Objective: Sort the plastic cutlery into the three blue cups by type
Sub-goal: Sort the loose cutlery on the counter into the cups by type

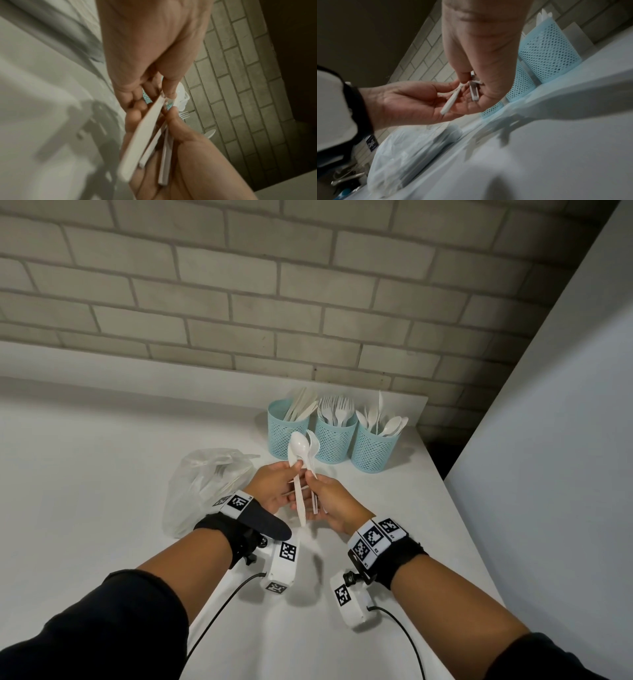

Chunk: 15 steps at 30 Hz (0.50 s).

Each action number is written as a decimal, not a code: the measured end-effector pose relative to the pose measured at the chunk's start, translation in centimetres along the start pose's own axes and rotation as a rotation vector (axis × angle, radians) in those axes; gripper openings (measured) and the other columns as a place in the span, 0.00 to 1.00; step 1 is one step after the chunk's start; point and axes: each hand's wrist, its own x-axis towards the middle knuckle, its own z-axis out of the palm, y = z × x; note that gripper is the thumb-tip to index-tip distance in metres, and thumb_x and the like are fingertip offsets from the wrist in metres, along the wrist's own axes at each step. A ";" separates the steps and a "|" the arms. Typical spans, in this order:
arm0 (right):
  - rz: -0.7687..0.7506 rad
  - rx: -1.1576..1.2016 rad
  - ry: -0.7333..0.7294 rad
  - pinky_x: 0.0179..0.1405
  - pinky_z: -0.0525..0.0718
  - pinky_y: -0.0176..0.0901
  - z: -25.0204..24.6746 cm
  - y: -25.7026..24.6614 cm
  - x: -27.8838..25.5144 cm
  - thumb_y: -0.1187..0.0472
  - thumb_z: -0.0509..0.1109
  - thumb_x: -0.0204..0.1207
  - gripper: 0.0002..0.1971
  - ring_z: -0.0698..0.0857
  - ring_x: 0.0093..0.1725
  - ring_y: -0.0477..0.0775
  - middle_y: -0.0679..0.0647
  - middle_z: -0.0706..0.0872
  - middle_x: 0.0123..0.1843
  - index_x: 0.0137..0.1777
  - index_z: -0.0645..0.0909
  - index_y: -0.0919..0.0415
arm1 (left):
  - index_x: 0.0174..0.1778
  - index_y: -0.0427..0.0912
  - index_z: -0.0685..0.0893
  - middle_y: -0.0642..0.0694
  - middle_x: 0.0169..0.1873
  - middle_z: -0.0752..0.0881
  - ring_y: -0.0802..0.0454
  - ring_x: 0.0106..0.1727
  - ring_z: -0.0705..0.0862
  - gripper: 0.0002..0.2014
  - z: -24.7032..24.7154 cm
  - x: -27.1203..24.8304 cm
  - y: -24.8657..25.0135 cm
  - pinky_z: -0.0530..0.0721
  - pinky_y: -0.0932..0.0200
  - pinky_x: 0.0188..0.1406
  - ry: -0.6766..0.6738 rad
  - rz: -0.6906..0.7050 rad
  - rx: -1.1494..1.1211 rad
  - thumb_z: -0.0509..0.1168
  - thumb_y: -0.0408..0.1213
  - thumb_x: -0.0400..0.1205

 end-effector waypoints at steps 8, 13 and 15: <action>-0.019 -0.205 -0.043 0.36 0.86 0.47 0.6 -0.5 0.3 0.56 0.58 0.85 0.12 0.86 0.31 0.51 0.58 0.85 0.36 0.45 0.80 0.60 | 0.46 0.31 0.80 0.39 0.52 0.85 0.46 0.41 0.85 0.08 0.9 0.6 0.1 0.85 0.52 0.34 0.026 -0.009 -0.060 0.58 0.30 0.85; -0.128 -0.525 0.179 0.35 0.78 0.39 -0.8 -2.3 0.7 0.54 0.68 0.77 0.10 0.81 0.36 0.49 0.52 0.83 0.36 0.39 0.80 0.60 | 0.65 0.21 0.74 0.39 0.41 0.88 0.47 0.37 0.88 0.14 0.3 1.4 0.2 0.89 0.53 0.34 0.044 -0.004 -0.139 0.56 0.24 0.85; -0.182 -0.433 0.325 0.38 0.80 0.39 -1.3 -3.3 1.5 0.50 0.68 0.77 0.16 0.83 0.46 0.52 0.53 0.83 0.48 0.56 0.79 0.62 | 0.69 0.23 0.72 0.38 0.43 0.86 0.49 0.33 0.90 0.17 0.4 1.5 0.4 0.90 0.56 0.35 -0.008 0.004 -0.144 0.57 0.23 0.84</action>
